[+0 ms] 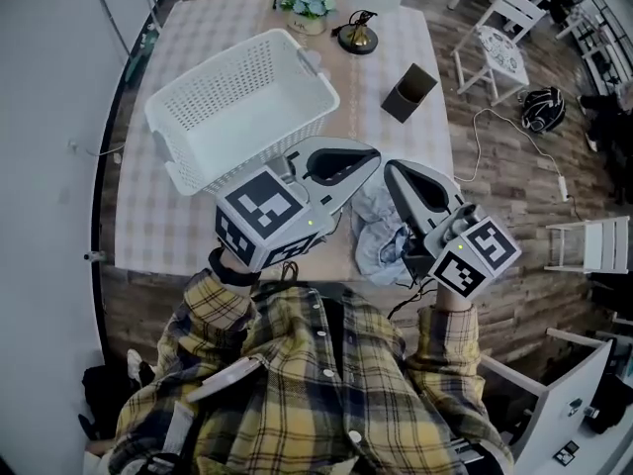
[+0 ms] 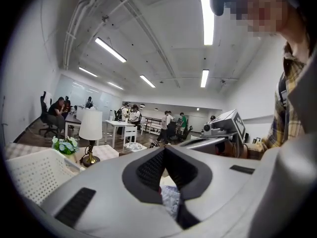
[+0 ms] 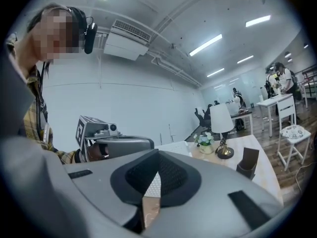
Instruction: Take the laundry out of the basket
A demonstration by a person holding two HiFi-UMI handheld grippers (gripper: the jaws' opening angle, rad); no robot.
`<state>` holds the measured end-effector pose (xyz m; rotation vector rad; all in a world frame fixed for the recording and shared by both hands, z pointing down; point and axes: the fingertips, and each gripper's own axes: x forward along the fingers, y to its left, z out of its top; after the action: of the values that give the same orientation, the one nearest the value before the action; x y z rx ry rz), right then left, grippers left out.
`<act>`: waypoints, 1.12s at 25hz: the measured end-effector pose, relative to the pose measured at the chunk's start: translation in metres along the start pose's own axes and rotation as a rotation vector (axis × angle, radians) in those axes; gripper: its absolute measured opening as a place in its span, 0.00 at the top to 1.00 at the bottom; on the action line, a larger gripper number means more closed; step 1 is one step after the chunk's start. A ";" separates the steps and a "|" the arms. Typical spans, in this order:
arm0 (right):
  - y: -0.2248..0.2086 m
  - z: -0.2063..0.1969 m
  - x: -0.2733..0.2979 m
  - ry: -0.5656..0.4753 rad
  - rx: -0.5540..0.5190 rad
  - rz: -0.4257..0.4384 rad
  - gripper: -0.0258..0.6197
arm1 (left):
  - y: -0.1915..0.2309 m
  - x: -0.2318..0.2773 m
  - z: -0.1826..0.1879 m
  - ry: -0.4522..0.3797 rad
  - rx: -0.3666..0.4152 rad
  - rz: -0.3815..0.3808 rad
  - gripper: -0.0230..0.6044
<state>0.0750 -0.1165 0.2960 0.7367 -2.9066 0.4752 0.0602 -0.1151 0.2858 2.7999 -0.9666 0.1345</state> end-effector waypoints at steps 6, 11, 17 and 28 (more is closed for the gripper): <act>0.007 0.007 -0.002 -0.022 -0.026 -0.032 0.97 | -0.003 -0.005 0.000 0.003 0.028 0.004 0.94; 0.006 0.011 -0.010 -0.041 -0.019 -0.059 0.97 | -0.006 -0.007 0.006 -0.016 0.037 -0.003 0.94; 0.006 0.010 -0.014 -0.053 -0.014 -0.077 0.97 | -0.009 -0.006 0.003 -0.029 0.034 -0.001 0.94; 0.006 0.010 -0.013 -0.060 -0.007 -0.078 0.97 | -0.006 -0.006 -0.002 -0.014 0.028 0.011 0.94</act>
<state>0.0831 -0.1093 0.2823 0.8751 -2.9198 0.4419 0.0596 -0.1063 0.2864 2.8244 -0.9915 0.1310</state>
